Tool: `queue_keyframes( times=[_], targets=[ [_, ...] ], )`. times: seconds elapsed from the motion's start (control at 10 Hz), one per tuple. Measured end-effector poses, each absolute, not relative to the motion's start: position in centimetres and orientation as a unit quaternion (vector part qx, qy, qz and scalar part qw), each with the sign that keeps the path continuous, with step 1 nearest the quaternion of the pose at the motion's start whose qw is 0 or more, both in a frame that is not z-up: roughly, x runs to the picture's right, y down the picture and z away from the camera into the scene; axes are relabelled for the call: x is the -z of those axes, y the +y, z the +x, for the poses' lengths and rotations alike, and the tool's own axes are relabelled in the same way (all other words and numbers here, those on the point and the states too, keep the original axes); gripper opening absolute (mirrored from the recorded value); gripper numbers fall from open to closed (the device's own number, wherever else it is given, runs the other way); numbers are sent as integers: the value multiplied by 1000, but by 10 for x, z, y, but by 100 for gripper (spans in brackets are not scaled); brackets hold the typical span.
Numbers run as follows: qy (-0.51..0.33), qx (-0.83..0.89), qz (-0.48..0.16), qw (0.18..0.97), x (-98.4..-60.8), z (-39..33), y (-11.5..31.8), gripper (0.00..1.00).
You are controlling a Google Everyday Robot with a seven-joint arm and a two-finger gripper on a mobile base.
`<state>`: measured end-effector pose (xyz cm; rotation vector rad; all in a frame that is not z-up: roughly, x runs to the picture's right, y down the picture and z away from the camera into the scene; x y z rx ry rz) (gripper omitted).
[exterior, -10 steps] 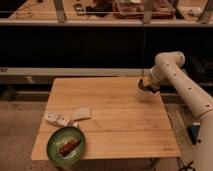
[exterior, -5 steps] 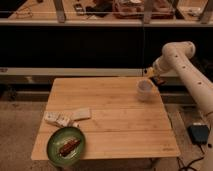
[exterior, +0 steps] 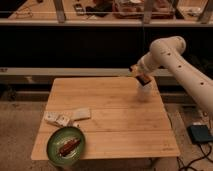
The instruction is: Place the eraser on the white sponge
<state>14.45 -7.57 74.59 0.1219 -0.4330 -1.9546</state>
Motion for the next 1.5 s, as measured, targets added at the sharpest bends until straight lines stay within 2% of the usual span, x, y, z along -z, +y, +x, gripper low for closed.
queue_keyframes(
  times=[0.3, 0.5, 1.2, 1.3, 1.5],
  targets=[
    [-262, 833, 105, 476, -698, 41, -26, 5],
    [-291, 839, 118, 444, -687, 3, 0, 5],
    [-292, 838, 119, 446, -688, 3, 0, 5],
    [-295, 839, 129, 439, -688, -7, -1, 5],
    [-314, 841, 189, 398, -689, -74, -2, 5]
  ],
)
